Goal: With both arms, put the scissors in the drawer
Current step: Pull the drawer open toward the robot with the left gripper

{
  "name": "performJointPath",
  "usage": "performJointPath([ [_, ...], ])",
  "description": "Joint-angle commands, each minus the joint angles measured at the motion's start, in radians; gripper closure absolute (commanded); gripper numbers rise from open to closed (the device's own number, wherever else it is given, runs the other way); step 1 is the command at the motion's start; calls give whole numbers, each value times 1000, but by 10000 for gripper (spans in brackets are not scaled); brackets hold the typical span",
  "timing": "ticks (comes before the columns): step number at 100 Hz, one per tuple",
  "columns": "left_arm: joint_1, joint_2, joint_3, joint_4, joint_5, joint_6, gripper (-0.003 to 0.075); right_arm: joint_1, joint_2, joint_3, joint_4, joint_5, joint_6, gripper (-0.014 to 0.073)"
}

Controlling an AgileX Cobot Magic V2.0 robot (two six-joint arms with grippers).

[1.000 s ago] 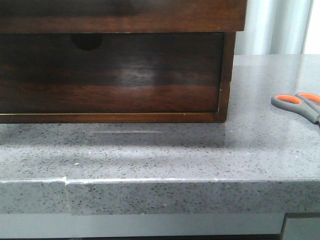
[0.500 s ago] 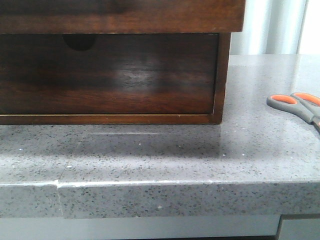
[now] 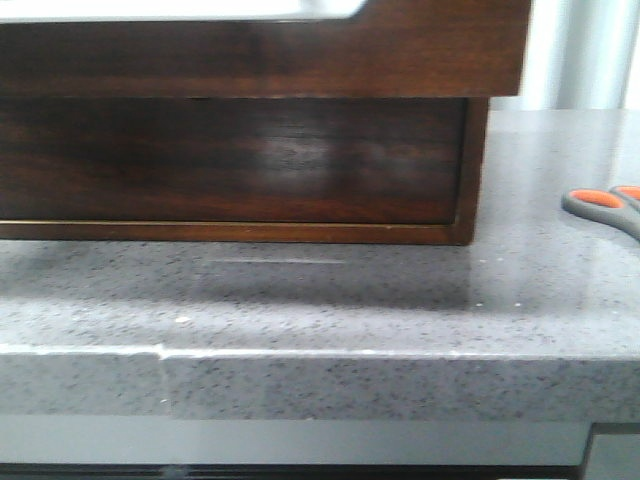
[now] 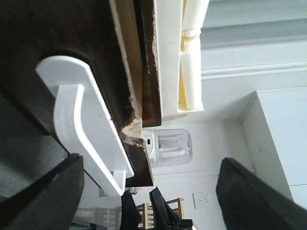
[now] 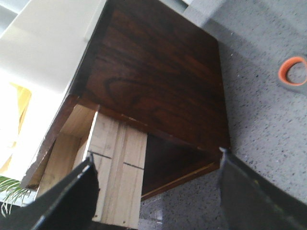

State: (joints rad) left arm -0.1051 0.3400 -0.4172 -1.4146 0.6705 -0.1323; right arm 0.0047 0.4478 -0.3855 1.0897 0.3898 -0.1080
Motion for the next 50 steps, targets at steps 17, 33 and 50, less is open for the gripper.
performJointPath([
  [17, -2, -75, -61, -35, -24, 2, 246, -8, 12, -36, 13, -59, -11, 127],
  [33, -2, -87, -130, 103, -27, 41, 496, -8, 12, -36, 9, -138, -11, 127],
  [50, -2, -87, -218, 194, -27, 299, 740, -8, 39, -73, -100, -175, -11, 127],
])
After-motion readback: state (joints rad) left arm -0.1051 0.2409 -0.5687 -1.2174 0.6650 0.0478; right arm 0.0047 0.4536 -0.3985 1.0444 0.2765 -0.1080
